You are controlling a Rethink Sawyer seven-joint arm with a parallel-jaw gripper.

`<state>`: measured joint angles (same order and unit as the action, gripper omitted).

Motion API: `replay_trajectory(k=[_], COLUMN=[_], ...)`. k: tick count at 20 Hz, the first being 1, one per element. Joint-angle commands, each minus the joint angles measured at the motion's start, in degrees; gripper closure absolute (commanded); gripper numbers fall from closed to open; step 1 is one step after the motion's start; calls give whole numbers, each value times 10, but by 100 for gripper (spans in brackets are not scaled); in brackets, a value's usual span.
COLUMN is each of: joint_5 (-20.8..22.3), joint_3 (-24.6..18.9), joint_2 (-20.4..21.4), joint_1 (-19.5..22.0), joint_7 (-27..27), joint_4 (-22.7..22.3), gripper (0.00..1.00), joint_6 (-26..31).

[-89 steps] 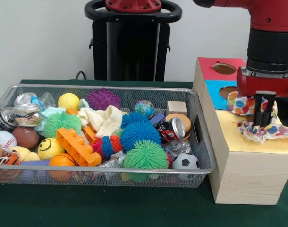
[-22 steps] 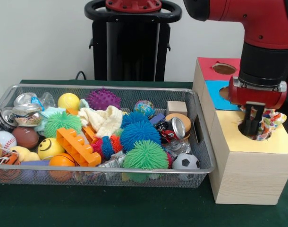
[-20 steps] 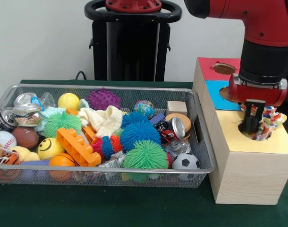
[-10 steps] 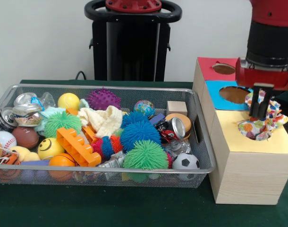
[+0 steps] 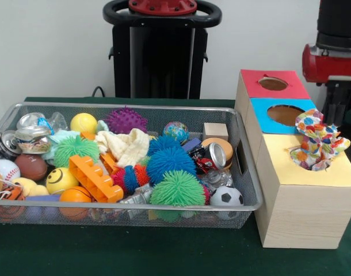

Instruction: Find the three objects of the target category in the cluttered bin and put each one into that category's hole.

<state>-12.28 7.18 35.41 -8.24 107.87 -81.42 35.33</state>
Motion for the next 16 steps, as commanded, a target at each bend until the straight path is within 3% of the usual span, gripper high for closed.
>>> replay_trajectory(k=[1, 7, 16], joint_5=[15, 21, 35], joint_3=[-57, -63, -57], joint_2=[5, 23, 37], joint_1=[25, 29, 31], joint_7=[9, 7, 13], joint_4=[-11, -71, -117], gripper=[100, 100, 100], joint_6=[65, 63, 55])
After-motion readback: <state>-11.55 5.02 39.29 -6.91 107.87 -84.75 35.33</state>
